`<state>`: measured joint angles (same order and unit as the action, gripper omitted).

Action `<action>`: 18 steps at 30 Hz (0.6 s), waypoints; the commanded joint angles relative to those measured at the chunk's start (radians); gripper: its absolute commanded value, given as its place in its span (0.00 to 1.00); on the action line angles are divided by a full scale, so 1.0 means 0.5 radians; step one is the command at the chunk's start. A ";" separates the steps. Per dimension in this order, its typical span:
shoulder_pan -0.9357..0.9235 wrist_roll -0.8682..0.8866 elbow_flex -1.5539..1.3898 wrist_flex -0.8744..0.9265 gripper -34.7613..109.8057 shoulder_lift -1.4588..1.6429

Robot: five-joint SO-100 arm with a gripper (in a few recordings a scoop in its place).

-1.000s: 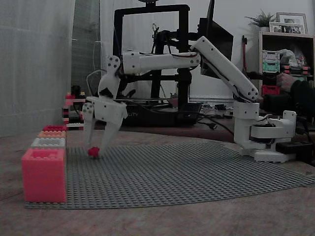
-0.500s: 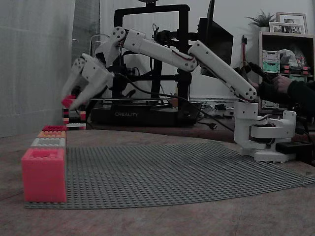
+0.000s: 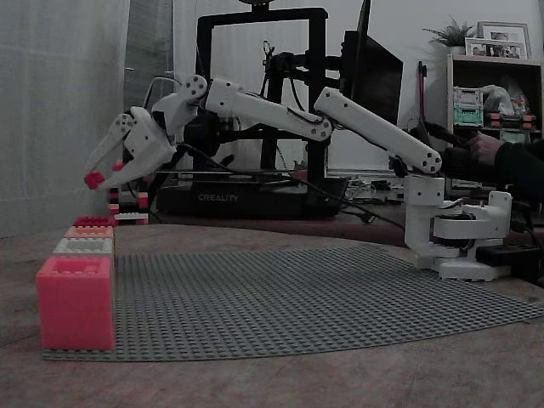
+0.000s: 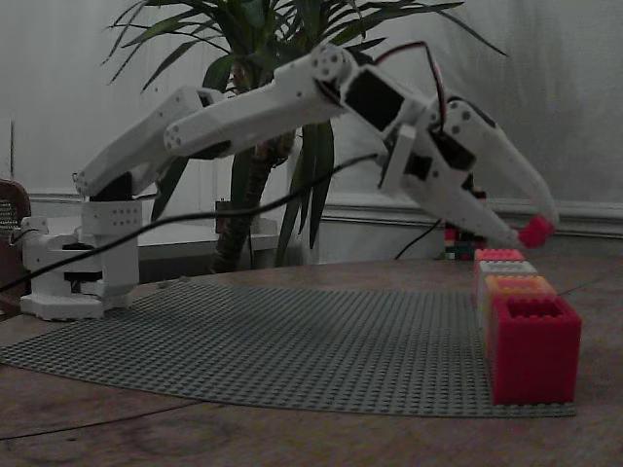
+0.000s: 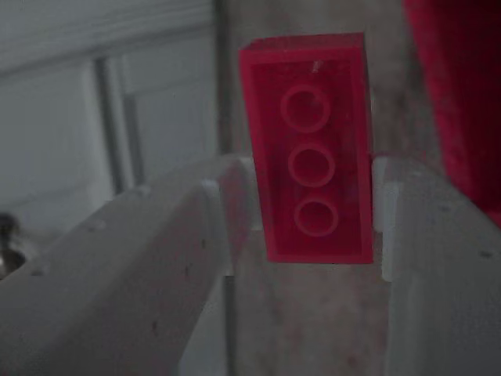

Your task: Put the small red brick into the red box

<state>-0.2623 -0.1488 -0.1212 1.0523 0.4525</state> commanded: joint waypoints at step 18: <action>0.003 0.049 -0.307 -0.110 0.29 0.252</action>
<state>-0.2608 -0.1243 -0.2638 1.0155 0.4479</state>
